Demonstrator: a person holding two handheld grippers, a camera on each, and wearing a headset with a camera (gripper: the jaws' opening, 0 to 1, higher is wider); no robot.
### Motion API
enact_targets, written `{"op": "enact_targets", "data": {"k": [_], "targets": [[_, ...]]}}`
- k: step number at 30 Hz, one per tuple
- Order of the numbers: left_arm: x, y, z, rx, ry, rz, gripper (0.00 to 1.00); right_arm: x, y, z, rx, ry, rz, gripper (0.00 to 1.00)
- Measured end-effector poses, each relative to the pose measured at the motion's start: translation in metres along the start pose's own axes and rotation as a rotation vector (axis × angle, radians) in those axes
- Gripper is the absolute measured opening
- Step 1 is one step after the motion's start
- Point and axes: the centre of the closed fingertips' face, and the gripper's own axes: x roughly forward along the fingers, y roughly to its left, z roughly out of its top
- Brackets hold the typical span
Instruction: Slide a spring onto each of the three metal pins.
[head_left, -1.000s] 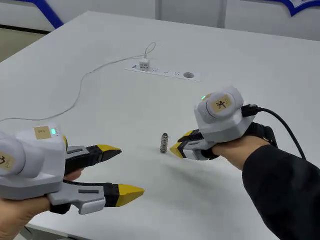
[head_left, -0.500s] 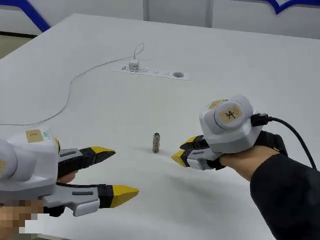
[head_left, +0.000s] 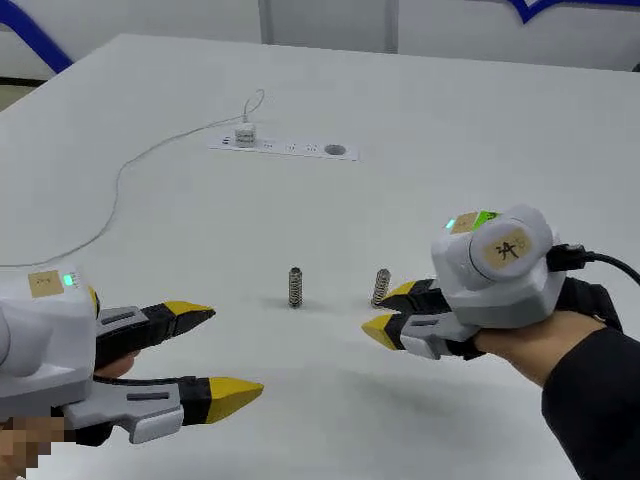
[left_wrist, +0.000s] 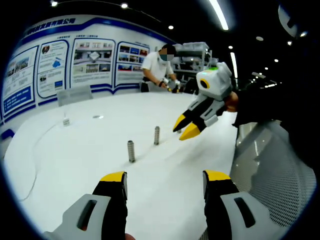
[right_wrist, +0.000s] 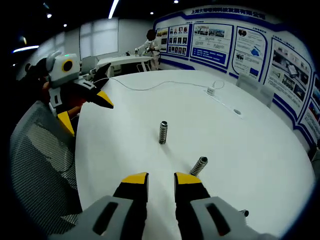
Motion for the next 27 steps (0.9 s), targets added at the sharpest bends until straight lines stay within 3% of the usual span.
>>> {"op": "enact_targets", "data": {"k": [27], "targets": [[0.01,-0.001,0.004,0.015,0.016,-0.048,0.63,-0.064,-0.034,-0.041,0.114,-0.042,-0.13,0.26]]}}
